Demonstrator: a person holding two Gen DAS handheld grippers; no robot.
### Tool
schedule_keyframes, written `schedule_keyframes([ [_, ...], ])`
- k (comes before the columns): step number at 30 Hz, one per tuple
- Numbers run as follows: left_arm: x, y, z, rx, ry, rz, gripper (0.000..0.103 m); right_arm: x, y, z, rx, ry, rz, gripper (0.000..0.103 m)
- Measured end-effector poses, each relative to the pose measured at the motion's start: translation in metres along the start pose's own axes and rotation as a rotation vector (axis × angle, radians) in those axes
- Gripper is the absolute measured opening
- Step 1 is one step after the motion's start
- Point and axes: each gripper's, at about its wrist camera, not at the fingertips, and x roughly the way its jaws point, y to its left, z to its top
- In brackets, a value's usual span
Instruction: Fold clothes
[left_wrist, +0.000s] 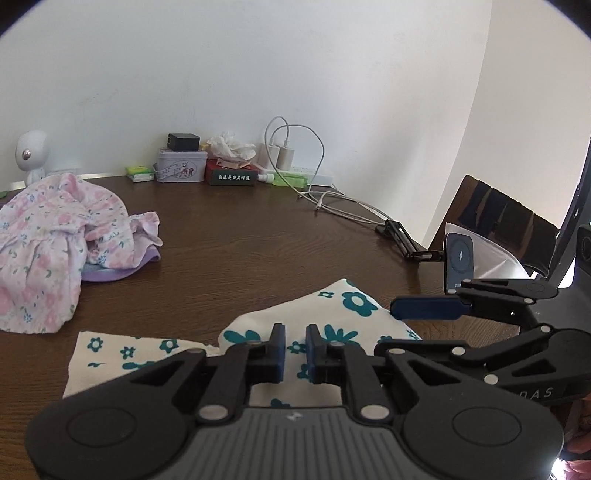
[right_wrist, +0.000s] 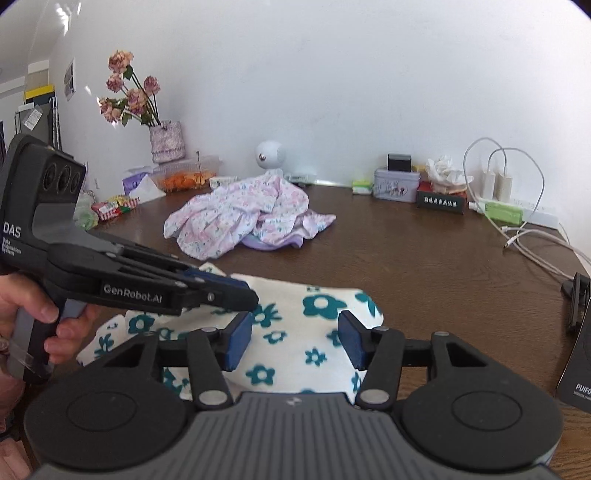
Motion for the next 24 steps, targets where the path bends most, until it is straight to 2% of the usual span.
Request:
schedule_keyframes([
  [6,0.002,0.002,-0.010,-0.003,-0.005,0.013,0.011,0.015,0.008,-0.012,-0.030,0.059,-0.027,0.047],
  [10,0.003,0.003,-0.008,-0.013,-0.003,0.006,0.012,0.015,0.009,-0.017,-0.038,0.050,-0.036,0.047],
  [13,-0.007,0.000,-0.001,-0.016,-0.026,-0.005,0.013,0.005,0.007,-0.011,-0.014,0.024,-0.024,0.048],
  [16,-0.031,-0.013,0.000,0.019,-0.083,-0.024,0.027,-0.016,0.003,-0.002,0.025,-0.036,-0.007,0.049],
  [20,-0.048,-0.032,-0.009,0.107,-0.092,-0.035,0.027,-0.022,-0.013,0.016,0.057,-0.064,-0.003,0.048],
  [21,-0.047,-0.036,-0.012,0.126,-0.073,-0.034,0.027,-0.018,-0.017,0.021,0.065,-0.059,0.004,0.044],
  [22,-0.043,-0.039,-0.017,0.143,-0.050,-0.022,0.025,-0.010,-0.021,0.024,0.070,-0.044,0.017,0.034],
  [24,-0.035,-0.040,-0.026,0.155,-0.017,0.005,0.019,0.008,-0.024,0.028,0.066,0.002,0.022,0.028],
])
